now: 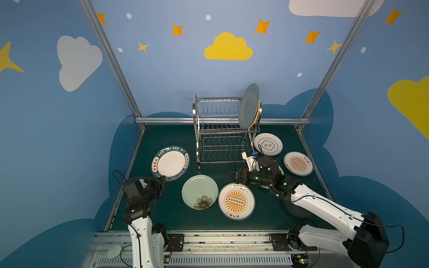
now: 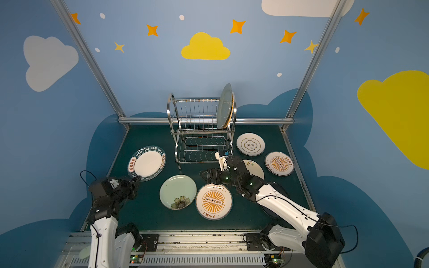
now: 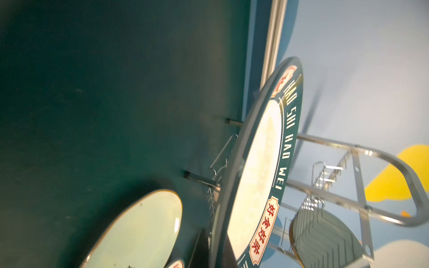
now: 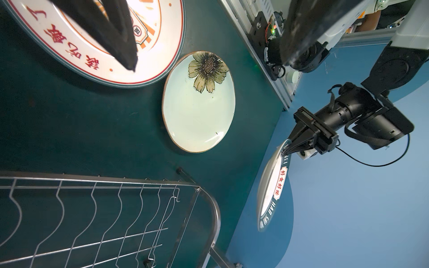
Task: Load plates into a dish rack
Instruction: Pick up the plate from the middle-left of the table, then place the plate on the dish rack.
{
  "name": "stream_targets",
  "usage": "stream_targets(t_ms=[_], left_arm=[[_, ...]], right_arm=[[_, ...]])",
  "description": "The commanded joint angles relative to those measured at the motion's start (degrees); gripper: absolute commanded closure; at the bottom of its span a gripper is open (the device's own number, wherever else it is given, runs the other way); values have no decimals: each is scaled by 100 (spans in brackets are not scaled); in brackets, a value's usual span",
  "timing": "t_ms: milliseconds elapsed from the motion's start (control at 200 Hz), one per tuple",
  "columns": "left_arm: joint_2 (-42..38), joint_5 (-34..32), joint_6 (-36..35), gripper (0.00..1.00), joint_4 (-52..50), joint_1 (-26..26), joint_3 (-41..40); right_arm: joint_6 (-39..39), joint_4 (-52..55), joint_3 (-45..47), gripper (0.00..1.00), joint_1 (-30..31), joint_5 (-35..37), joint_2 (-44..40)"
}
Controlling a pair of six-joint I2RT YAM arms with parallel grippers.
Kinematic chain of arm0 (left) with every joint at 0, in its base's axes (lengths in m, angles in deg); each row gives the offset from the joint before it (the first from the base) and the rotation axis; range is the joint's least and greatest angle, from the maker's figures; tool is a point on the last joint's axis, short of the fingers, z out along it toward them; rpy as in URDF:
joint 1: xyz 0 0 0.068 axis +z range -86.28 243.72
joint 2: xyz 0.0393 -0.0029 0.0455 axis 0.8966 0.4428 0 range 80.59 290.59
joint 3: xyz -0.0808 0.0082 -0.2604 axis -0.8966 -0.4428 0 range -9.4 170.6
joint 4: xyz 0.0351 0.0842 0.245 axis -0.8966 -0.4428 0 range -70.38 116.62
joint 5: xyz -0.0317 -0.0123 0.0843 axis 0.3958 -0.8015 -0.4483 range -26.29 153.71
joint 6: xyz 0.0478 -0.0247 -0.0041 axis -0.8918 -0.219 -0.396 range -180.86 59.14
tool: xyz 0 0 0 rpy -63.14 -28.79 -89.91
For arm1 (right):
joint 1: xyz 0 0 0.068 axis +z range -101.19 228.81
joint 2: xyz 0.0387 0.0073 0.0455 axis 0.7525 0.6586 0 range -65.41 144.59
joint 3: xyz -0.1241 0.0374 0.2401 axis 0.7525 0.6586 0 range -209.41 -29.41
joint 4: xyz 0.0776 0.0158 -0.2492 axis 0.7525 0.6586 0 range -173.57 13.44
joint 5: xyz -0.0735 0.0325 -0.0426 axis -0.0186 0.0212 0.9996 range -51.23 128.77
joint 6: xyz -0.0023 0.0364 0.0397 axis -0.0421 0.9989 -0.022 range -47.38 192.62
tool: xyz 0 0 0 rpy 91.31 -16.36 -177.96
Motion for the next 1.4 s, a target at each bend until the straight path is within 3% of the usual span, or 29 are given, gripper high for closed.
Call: stream_targets(t_ms=[0,140,436,841,1061,1392], left_arm=[[-225,1013,-399,96,-13,-108,286],[-297,1237,-727,96,-185,-649,388],[-160,378,-603,96,550,-2499,266],[637,-125,-850,96,1192,-3663,515],[761,-208,-828,96,1411,-3915,537],[874,-280,-876,96,1412,-4011,559]], right_arm=[[231,-96,-182,6,-51,-3,87],[477,-170,-207,7,-70,-165,155],[988,-354,-208,10,-46,-679,95],[1281,-207,-149,20,-22,-223,-349],[1417,269,-357,35,-36,5,-12],[1505,72,-339,70,33,-225,111]])
